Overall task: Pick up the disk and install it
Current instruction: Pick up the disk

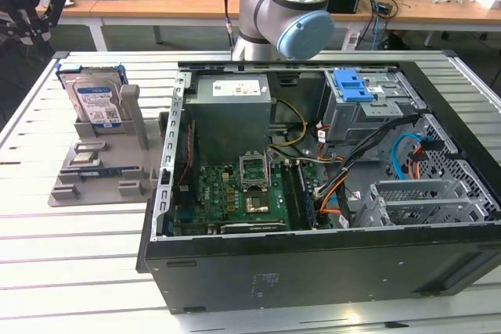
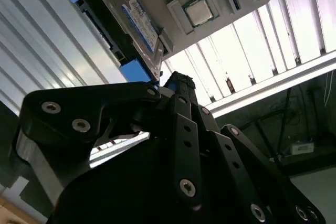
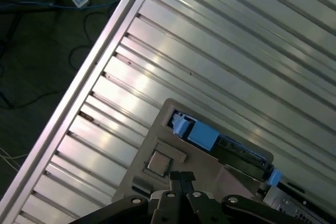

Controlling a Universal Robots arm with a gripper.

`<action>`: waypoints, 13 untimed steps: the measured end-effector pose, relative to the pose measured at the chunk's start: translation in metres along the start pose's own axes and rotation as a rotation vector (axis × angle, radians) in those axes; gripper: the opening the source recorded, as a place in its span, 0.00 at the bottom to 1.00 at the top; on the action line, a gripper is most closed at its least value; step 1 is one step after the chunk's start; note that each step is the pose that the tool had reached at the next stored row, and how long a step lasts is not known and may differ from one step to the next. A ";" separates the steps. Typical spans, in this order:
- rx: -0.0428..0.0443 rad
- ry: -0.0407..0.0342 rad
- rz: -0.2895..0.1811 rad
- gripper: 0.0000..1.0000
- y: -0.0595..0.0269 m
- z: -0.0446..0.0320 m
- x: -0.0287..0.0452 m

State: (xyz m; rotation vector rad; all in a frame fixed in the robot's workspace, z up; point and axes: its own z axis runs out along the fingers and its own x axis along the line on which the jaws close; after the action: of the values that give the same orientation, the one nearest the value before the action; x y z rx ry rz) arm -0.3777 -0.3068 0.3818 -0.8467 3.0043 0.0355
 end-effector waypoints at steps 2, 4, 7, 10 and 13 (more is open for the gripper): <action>-0.0010 0.0007 -0.039 0.11 0.0000 0.0000 0.0000; -0.0019 0.0012 -0.073 0.11 0.0000 0.0000 0.0000; -0.0029 0.0018 -0.113 0.11 0.0000 0.0000 0.0000; -0.0040 0.0026 -0.156 0.11 0.0000 0.0000 0.0000; -0.0047 0.0030 -0.180 0.11 0.0000 0.0000 0.0000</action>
State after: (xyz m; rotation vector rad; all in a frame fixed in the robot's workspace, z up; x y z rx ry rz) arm -0.3777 -0.3067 0.3818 -1.1146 2.9178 0.0383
